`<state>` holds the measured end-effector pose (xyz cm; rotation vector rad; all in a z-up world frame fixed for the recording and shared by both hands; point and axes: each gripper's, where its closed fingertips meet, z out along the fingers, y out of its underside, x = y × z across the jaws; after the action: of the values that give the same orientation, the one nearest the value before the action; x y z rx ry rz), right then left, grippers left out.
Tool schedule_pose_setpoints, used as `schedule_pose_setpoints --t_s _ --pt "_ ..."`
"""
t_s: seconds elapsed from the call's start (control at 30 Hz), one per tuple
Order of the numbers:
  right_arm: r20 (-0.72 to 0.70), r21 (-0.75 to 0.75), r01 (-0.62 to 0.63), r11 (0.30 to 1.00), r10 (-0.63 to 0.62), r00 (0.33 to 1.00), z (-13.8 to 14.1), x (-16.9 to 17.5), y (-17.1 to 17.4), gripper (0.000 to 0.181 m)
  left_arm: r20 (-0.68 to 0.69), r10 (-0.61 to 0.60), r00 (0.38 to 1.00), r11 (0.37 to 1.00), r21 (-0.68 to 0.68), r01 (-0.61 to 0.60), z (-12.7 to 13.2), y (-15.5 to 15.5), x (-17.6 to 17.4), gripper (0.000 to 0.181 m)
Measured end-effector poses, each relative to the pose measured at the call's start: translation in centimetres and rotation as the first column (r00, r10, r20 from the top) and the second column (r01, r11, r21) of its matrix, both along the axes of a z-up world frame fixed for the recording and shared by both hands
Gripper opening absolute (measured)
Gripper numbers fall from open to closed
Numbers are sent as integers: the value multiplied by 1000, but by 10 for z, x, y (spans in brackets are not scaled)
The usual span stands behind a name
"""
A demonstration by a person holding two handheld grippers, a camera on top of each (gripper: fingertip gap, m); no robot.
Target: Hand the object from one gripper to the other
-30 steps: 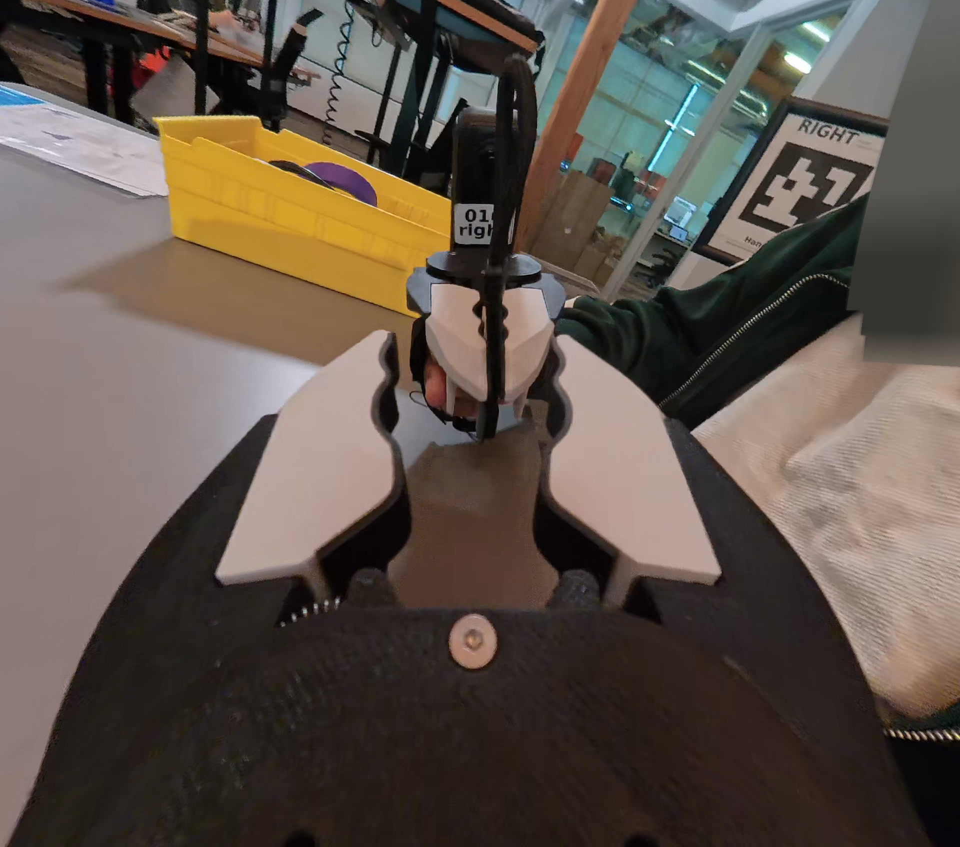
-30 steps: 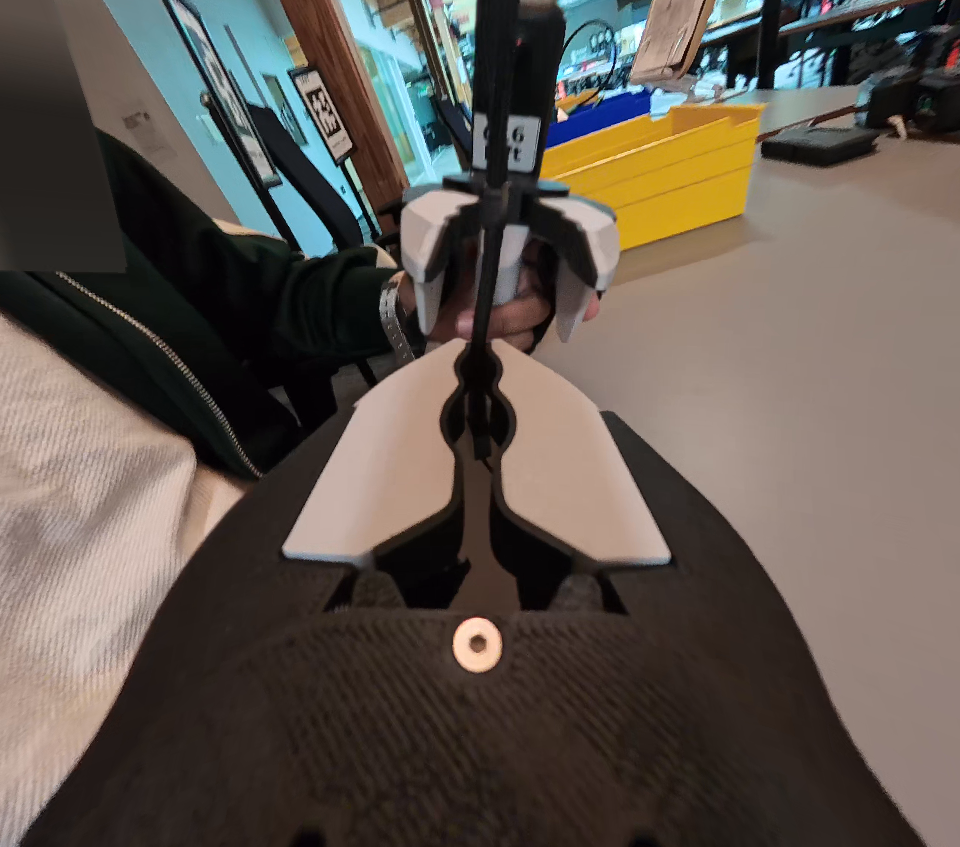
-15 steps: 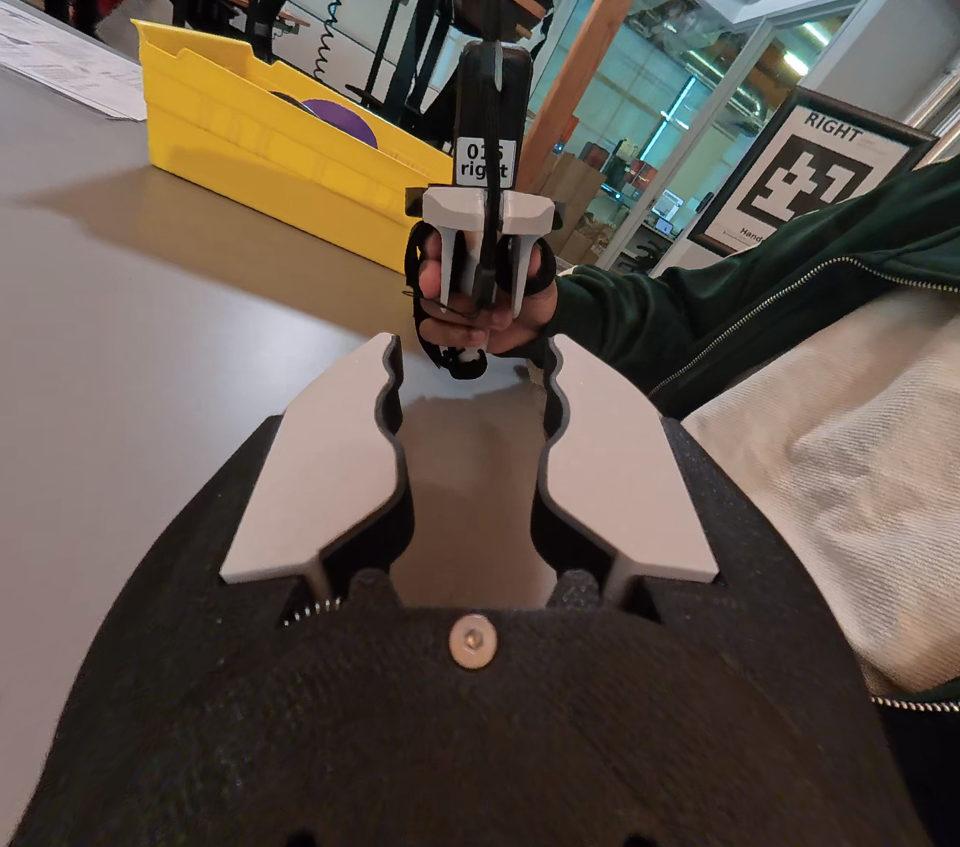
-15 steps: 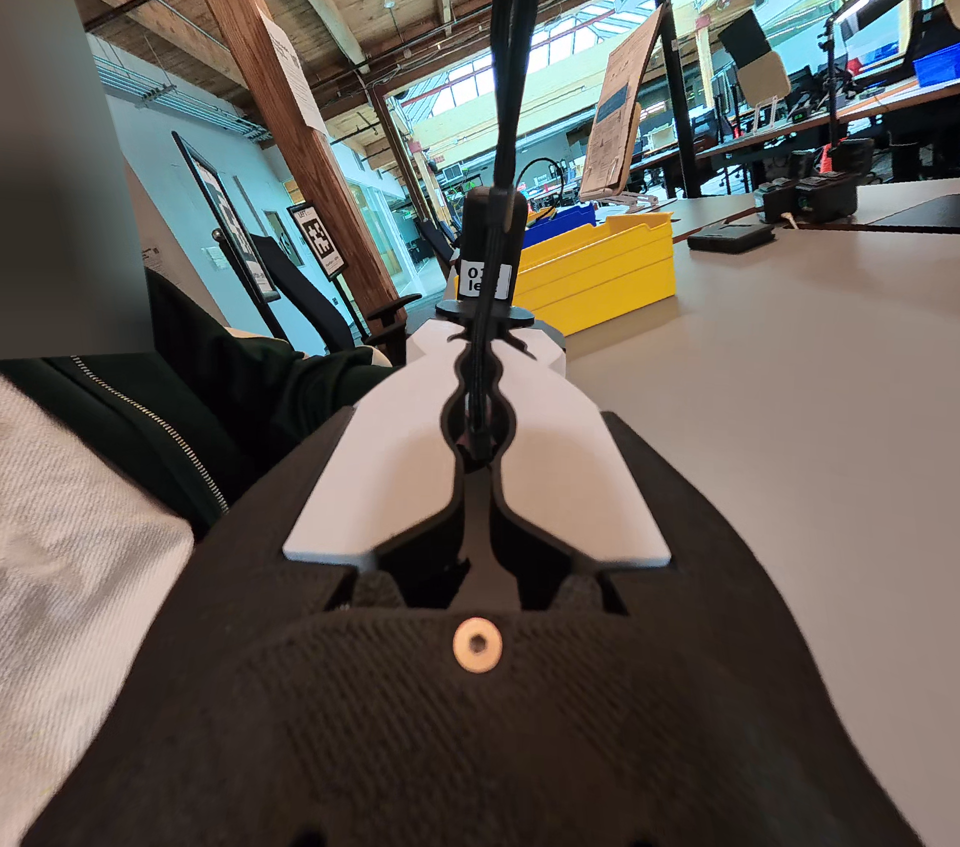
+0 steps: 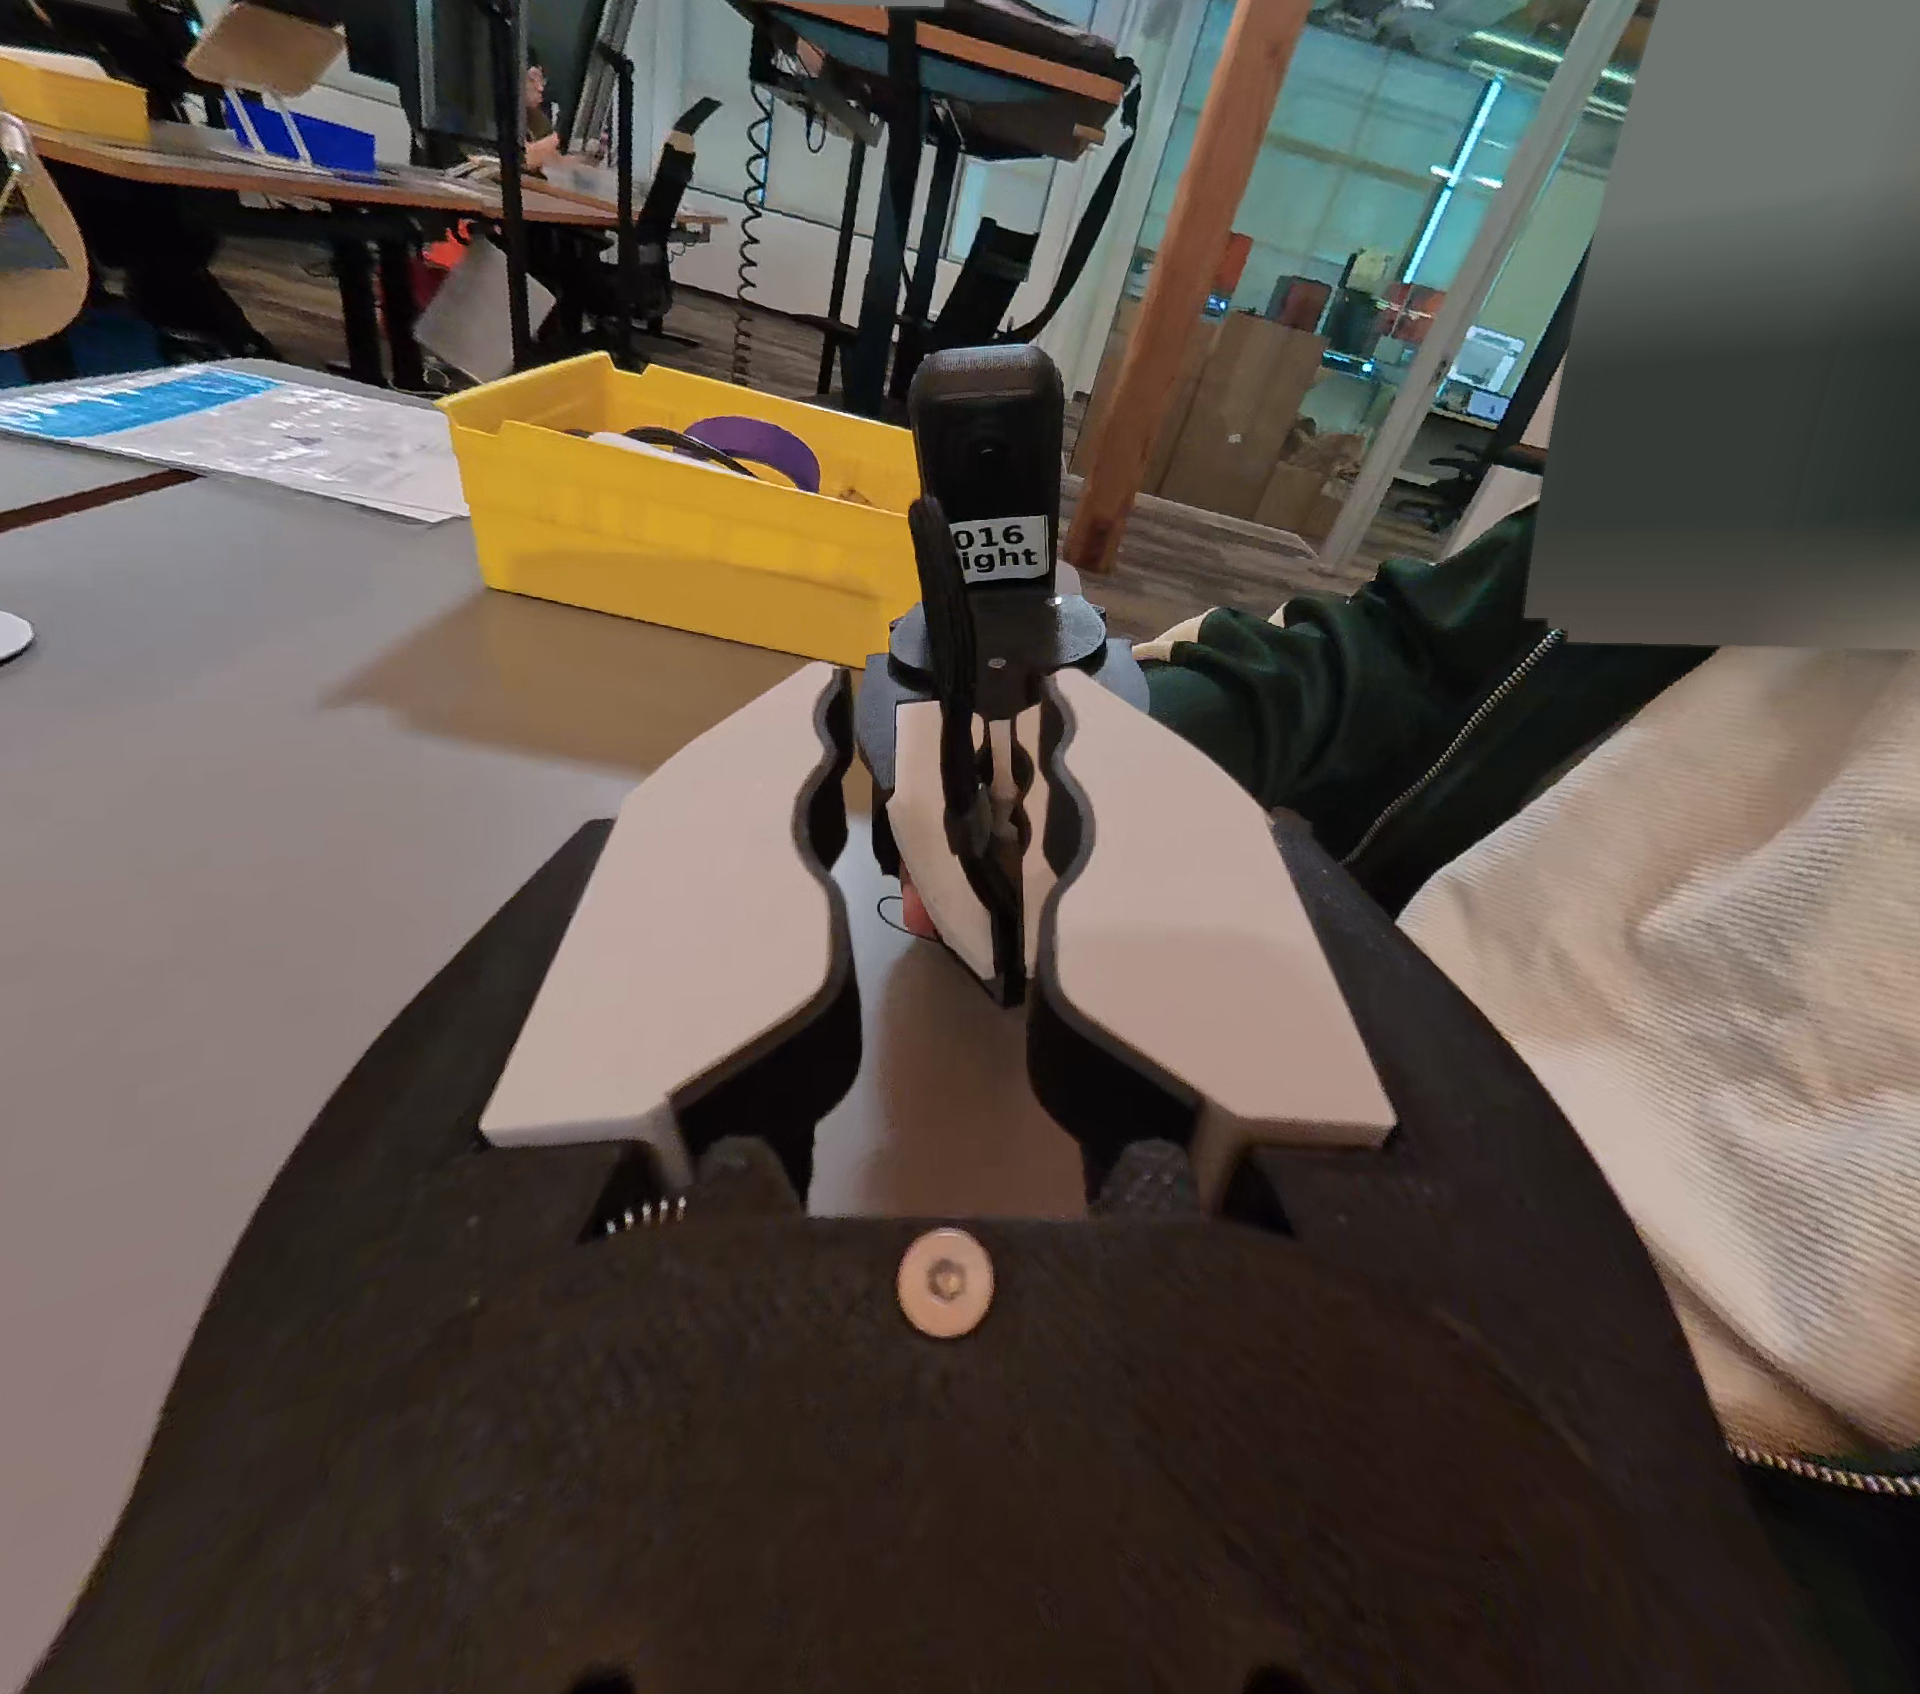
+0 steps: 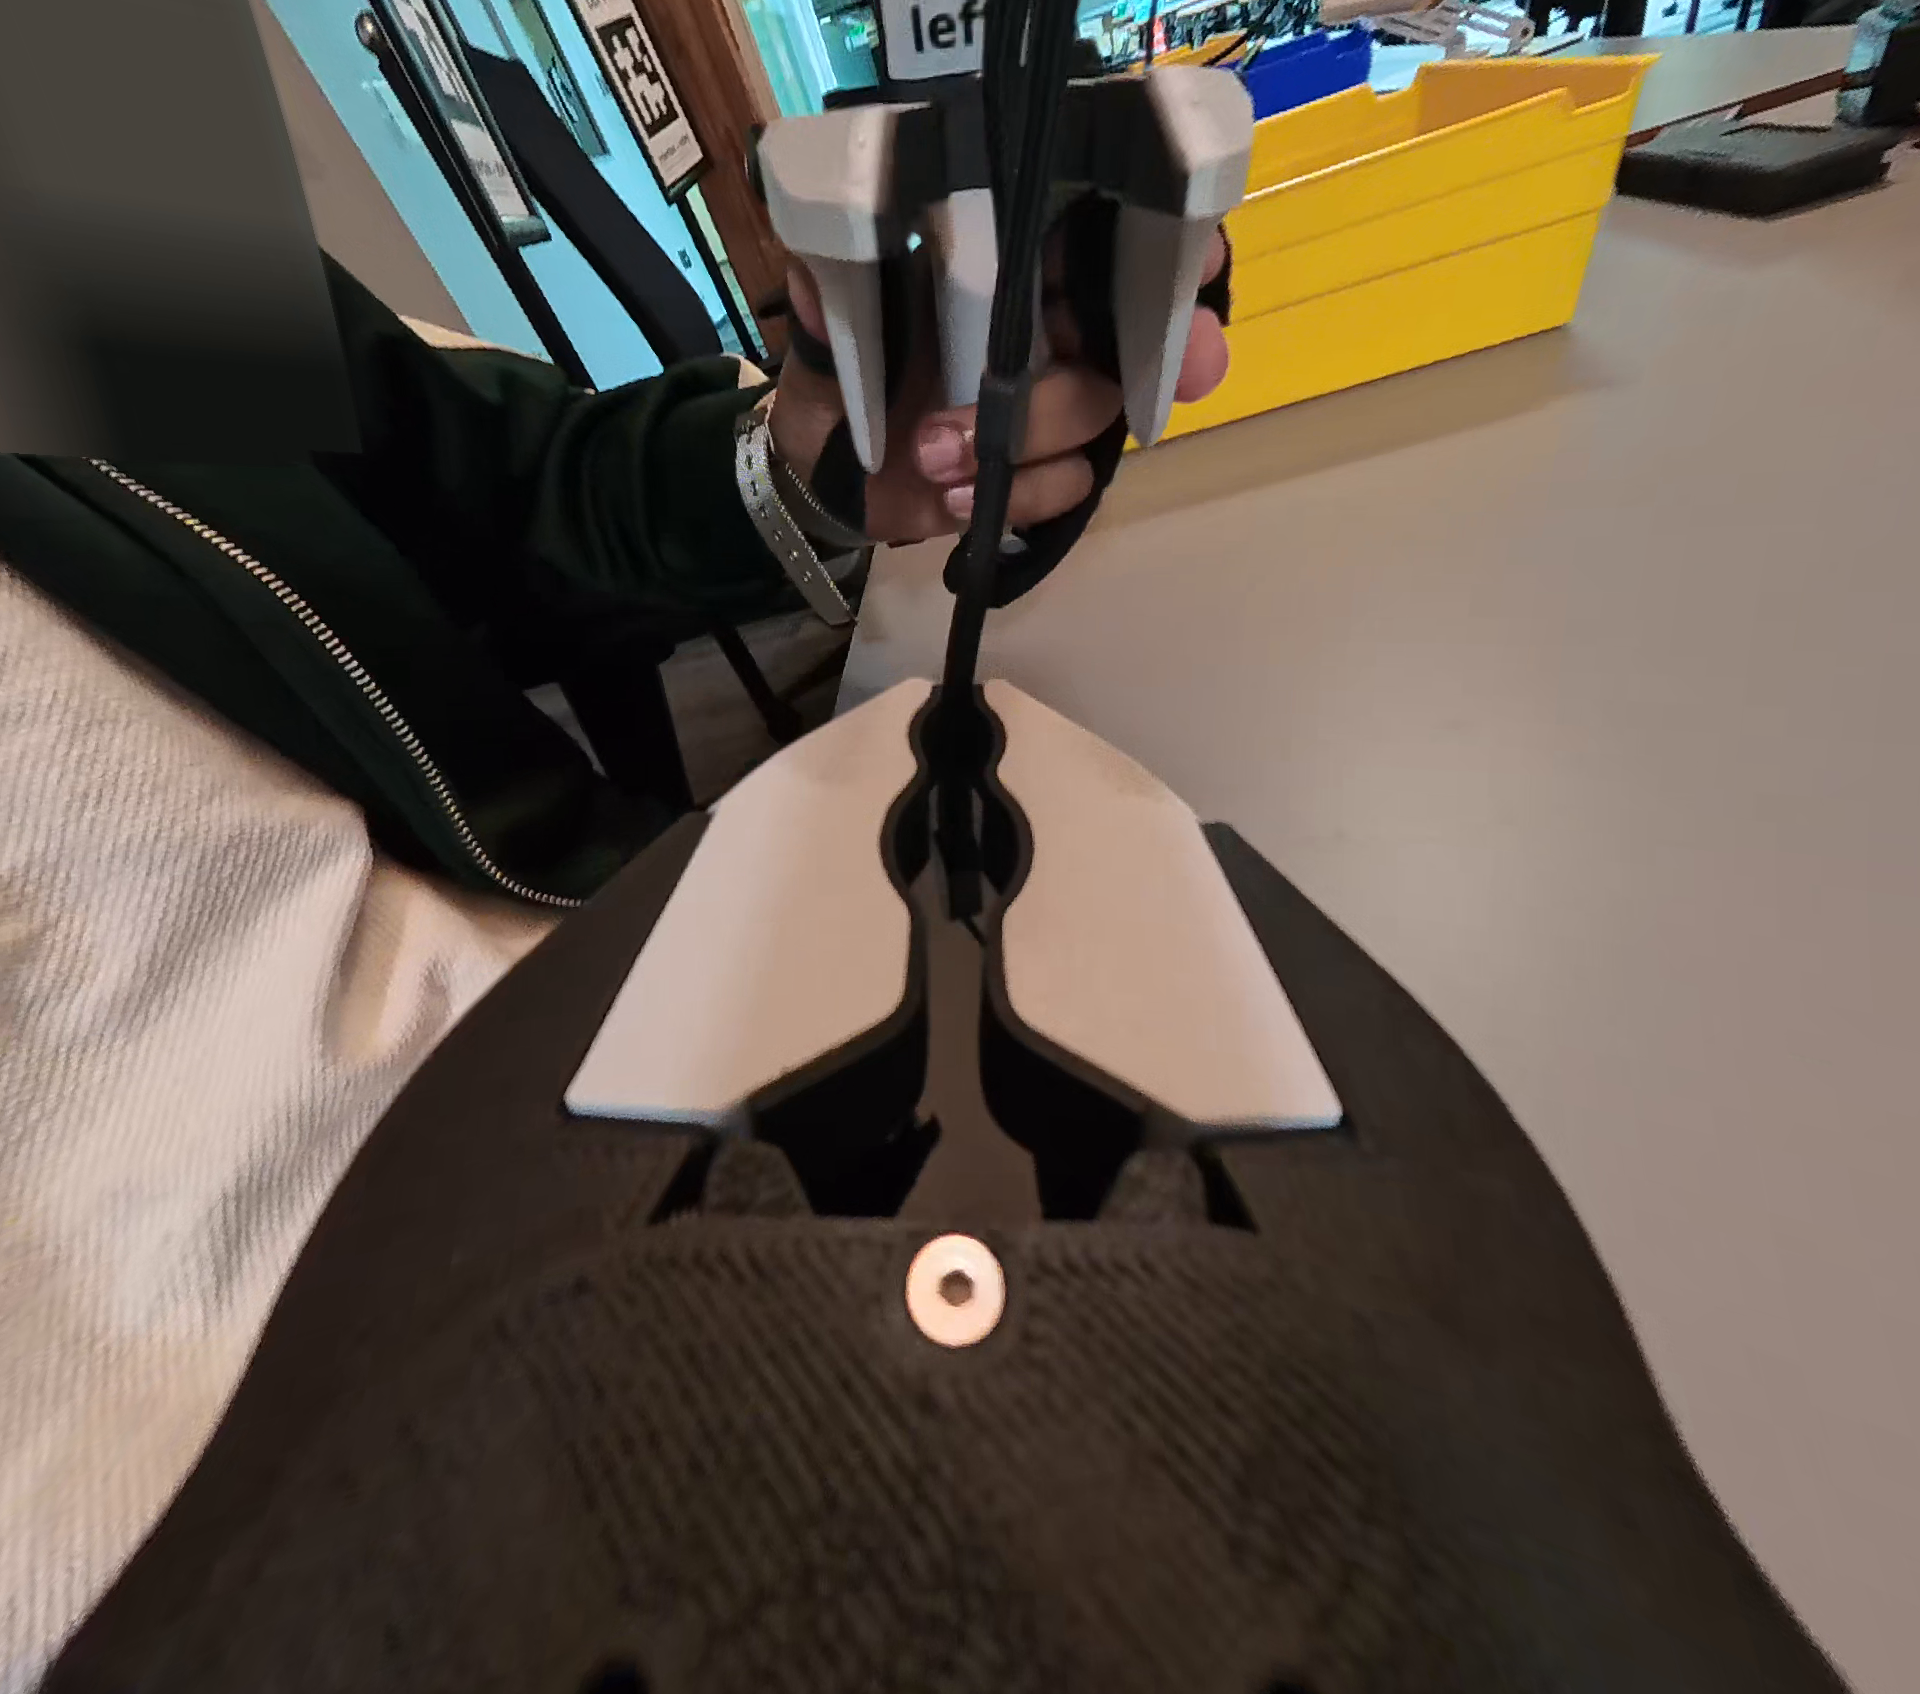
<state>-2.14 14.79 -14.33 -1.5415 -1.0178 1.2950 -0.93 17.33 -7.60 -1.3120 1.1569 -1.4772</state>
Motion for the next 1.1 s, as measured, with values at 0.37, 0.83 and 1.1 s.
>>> schedule_pose_setpoints --t_s 0.37,0.83,1.1 --pt "38 13 -10 1000 9 999 -5 -3 -2 4 1 -2 1000 999 -37 2 -2 -1 1 4" --pt "-124 79 287 955 -277 953 21 26 41 84 25 48 999 998 -47 -46 6 9 -6 4" --pt "-28 170 240 956 -239 971 16 12 29 48 -26 77 997 992 -100 -79 -13 7 8 4"
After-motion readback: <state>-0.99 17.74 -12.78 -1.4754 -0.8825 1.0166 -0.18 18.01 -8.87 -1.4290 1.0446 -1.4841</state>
